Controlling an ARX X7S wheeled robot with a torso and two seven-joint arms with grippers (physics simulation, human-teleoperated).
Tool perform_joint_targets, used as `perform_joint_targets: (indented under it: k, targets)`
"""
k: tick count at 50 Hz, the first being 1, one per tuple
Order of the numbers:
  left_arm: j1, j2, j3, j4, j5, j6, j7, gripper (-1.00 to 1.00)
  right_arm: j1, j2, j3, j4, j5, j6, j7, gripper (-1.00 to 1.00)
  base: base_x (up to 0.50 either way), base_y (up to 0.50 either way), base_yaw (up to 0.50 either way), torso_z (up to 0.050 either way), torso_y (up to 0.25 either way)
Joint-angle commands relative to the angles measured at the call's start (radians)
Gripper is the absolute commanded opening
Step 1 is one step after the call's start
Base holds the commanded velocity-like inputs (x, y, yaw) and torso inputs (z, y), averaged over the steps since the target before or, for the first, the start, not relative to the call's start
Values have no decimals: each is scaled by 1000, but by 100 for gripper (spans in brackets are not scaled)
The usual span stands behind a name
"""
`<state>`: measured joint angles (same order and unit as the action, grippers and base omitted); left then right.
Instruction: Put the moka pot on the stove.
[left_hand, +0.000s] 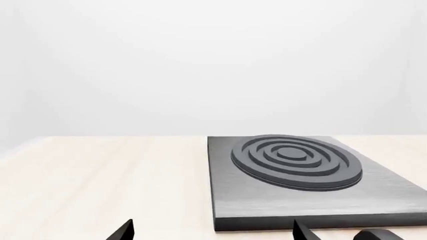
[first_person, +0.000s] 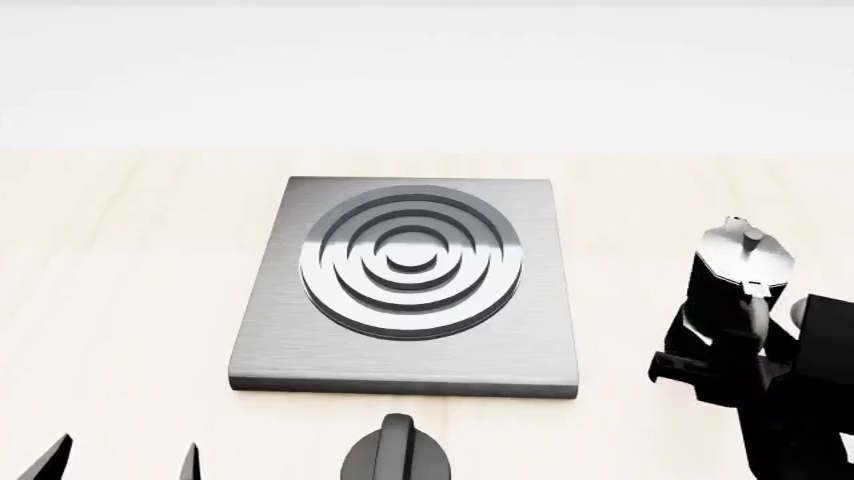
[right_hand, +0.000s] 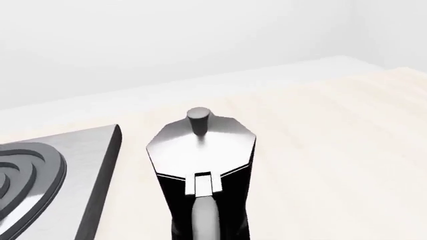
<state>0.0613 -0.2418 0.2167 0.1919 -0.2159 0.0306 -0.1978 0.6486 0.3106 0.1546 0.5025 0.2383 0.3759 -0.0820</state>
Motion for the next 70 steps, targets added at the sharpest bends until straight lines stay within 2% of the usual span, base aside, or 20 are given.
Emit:
perform_joint_targets:
  k: [1, 12, 17, 21, 34, 47, 70]
  targets:
    - [0, 0, -2, -7, -11, 17, 4, 100, 0, 0, 4, 24, 0, -22, -13, -100, 0, 0, 0, 0, 0]
    - [2, -5, 1, -8, -15, 23, 0, 100, -9, -6, -13, 15, -28, -55, 15, -100, 0, 0, 0, 0, 0]
    - [4, -7, 4, -5, -15, 21, -4, 100, -14, -18, -35, -192, -70, -35, 92, -100, 0, 0, 0, 0, 0]
    - [3, -9, 5, -6, -17, 23, -5, 100, 6, -20, -63, -324, -66, 15, 85, -100, 0, 0, 0, 0, 0]
    - [1, -14, 9, -7, -25, 22, -8, 100, 34, -20, -113, -321, -83, 40, 74, -100, 0, 0, 0, 0, 0]
    - [-1, -18, 13, 0, -29, 23, -15, 100, 197, -82, -194, -169, -108, -8, 61, -100, 0, 0, 0, 0, 0]
    - [0, -25, 21, 6, -33, 22, -28, 100, 363, -205, -281, 111, -98, -151, 2, -100, 0, 0, 0, 0, 1]
